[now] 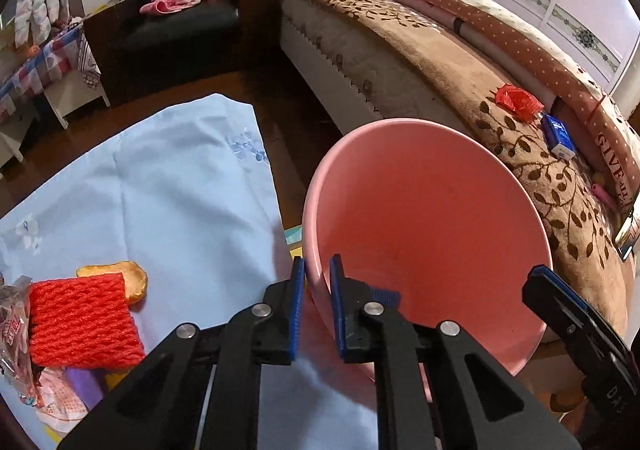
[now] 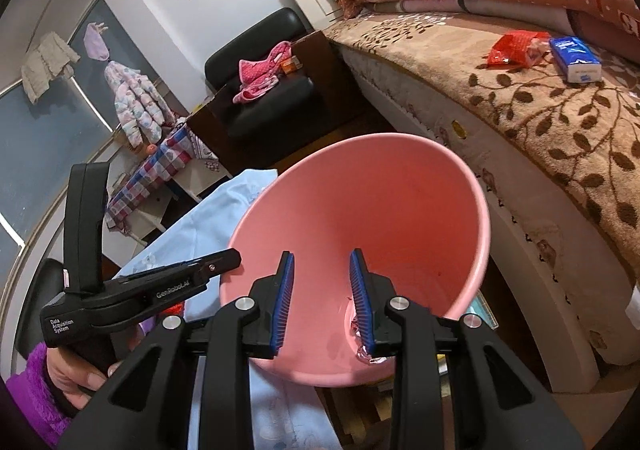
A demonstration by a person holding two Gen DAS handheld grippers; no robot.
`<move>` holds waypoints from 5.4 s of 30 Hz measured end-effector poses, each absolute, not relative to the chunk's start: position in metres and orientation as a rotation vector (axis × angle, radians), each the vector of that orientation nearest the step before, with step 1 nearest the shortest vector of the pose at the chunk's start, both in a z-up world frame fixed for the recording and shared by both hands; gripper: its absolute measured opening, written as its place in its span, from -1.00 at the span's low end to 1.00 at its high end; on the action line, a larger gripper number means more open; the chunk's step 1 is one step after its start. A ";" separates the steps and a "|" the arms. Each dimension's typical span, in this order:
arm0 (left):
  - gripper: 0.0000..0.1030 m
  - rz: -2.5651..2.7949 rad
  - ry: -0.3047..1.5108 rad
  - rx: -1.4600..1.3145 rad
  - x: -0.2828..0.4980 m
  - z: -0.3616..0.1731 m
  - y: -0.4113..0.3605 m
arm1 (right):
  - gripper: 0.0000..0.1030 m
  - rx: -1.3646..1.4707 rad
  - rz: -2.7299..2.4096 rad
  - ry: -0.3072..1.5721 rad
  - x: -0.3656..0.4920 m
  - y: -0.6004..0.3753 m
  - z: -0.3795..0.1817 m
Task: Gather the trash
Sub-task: 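Move both open tools back over the trash on the table, then grasp the clear barcode plastic bag with the left tool while the right tool grasps the red foam net, then carry both items over the pink bucket and open both tools to drop them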
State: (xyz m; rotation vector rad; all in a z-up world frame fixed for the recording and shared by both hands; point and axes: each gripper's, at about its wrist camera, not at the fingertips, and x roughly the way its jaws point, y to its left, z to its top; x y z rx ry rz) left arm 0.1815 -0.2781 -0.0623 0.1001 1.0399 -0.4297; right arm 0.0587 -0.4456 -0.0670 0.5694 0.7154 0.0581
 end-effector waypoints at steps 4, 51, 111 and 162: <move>-0.76 -0.444 0.988 0.025 0.179 -0.050 -0.267 | -0.43 0.548 0.074 0.711 0.057 -0.438 -0.062; 0.21 -0.181 0.655 -0.161 -0.024 0.012 -0.029 | -0.06 0.297 0.455 0.670 -0.025 -0.236 0.004; -0.85 -0.232 0.819 -0.293 0.123 -0.019 0.027 | -0.53 0.007 0.642 0.855 0.137 -0.174 -0.059; -0.84 -0.690 0.789 -0.112 0.100 0.030 -0.234 | -0.74 0.545 0.140 0.649 0.044 -0.420 -0.030</move>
